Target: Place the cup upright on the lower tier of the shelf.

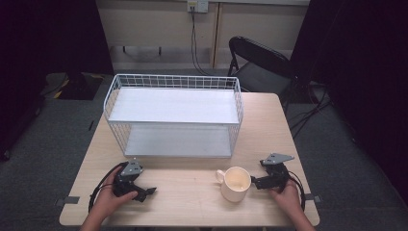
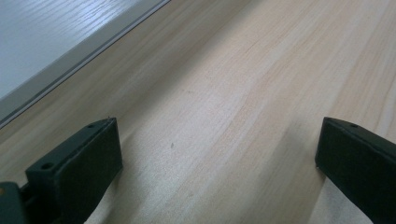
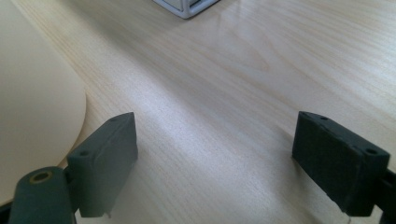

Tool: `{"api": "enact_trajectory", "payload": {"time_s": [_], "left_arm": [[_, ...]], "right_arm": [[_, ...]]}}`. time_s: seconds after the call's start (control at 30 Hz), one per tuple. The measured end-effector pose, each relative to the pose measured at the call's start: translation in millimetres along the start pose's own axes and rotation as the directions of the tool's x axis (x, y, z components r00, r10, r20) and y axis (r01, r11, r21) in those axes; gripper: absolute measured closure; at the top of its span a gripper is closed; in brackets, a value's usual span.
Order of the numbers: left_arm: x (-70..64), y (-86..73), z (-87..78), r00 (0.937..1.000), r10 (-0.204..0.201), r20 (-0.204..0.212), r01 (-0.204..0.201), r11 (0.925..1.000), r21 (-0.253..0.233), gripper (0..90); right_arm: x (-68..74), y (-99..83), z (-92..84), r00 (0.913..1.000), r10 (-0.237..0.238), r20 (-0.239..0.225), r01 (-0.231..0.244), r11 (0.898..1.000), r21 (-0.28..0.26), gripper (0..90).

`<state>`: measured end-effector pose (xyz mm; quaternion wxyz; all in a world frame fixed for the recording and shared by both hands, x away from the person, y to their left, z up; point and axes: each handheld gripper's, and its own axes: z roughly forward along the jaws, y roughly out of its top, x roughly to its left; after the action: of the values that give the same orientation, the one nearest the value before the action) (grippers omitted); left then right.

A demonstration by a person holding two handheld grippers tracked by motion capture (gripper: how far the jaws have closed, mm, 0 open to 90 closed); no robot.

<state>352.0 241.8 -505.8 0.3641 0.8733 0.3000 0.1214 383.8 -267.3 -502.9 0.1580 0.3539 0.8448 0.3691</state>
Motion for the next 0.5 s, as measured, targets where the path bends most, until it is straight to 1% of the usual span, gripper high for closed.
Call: {"api": "enact_trajectory", "payload": {"time_s": [0.17, 0.33, 0.43, 0.47, 0.5], "left_arm": [[0.0, 0.0, 0.0, 1.0000, 0.000, 0.000, 0.000, 1.0000, 0.000, 0.0], [0.0, 0.0, 0.0, 1.0000, -0.001, 0.000, 0.001, 1.0000, -0.001, 0.0], [0.2, 0.1, 0.0, 1.0000, 0.000, 0.001, 0.000, 1.0000, -0.001, 0.0], [0.2, 0.1, 0.1, 1.0000, -0.001, 0.002, 0.001, 1.0000, -0.001, 0.0], [0.3, 0.1, 0.1, 1.0000, 0.000, 0.003, 0.000, 1.0000, -0.001, 0.0]], "right_arm": [[2.2, -0.4, -0.4, 0.9996, 0.019, 0.023, -0.019, 1.000, 0.000, 13.6], [3.9, -1.5, -1.8, 0.9991, 0.028, 0.031, -0.028, 1.000, 0.000, 13.7], [4.6, -1.0, -2.8, 0.9992, 0.028, 0.027, -0.029, 1.000, 0.010, 14.3], [4.6, 0.5, -3.8, 0.9993, 0.032, 0.021, -0.033, 0.999, 0.025, 15.3], [4.5, 0.8, -4.3, 0.9991, 0.038, 0.019, -0.039, 0.999, 0.026, 16.3]]}}
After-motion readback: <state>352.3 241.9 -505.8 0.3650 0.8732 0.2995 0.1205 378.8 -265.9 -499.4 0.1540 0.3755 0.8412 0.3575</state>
